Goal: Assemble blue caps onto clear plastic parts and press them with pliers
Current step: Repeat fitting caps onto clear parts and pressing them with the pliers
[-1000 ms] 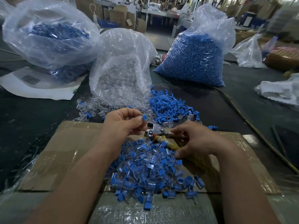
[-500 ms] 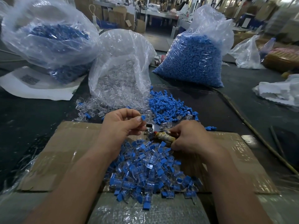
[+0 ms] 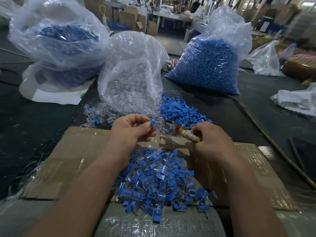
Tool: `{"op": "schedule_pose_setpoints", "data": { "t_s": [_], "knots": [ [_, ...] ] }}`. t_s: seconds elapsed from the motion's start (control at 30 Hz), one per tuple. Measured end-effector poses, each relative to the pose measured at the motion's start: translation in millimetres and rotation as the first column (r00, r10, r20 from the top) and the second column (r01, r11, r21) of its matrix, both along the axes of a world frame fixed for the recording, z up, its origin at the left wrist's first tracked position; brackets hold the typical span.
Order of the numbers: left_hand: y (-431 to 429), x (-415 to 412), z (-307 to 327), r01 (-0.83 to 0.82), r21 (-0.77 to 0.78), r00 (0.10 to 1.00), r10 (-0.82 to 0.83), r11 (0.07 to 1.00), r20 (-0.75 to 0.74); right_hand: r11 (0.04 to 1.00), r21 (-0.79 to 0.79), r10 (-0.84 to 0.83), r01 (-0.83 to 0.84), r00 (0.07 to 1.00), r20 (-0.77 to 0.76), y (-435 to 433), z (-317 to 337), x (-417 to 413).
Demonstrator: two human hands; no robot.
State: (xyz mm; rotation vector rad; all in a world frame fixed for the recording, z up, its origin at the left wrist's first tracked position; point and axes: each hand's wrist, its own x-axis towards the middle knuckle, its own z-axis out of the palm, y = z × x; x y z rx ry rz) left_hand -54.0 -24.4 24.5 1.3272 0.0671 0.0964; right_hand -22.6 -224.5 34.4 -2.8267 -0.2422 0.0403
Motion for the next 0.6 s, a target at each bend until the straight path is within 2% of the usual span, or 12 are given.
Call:
{"op": "schedule_pose_setpoints", "data": {
  "t_s": [0.1,0.2,0.37,0.6],
  "knots": [
    [-0.4,0.3,-1.2,-0.025,0.017,1.000,0.024,1.000,0.017,0.988,0.157,-0.013,0.000,0.996,0.086,2.3,1.5,-1.6],
    [-1.9,-0.5,-1.7,-0.062,0.067,0.997,0.058,0.996,0.060,0.958,0.276,0.035,-0.076,0.988,0.151,11.8,1.1,-4.8],
    [-1.8,-2.0,-1.8,-0.148,0.123,0.982,0.131,0.981,0.134,0.960,0.235,0.123,-0.154,0.982,0.143,24.4,-4.5,-8.7],
    [-3.0,-1.9,-2.3,-0.165,0.156,0.976,0.138,0.974,0.169,0.953,0.249,0.146,-0.170,0.983,0.112,26.1,-5.4,-9.7]
  ]
}}
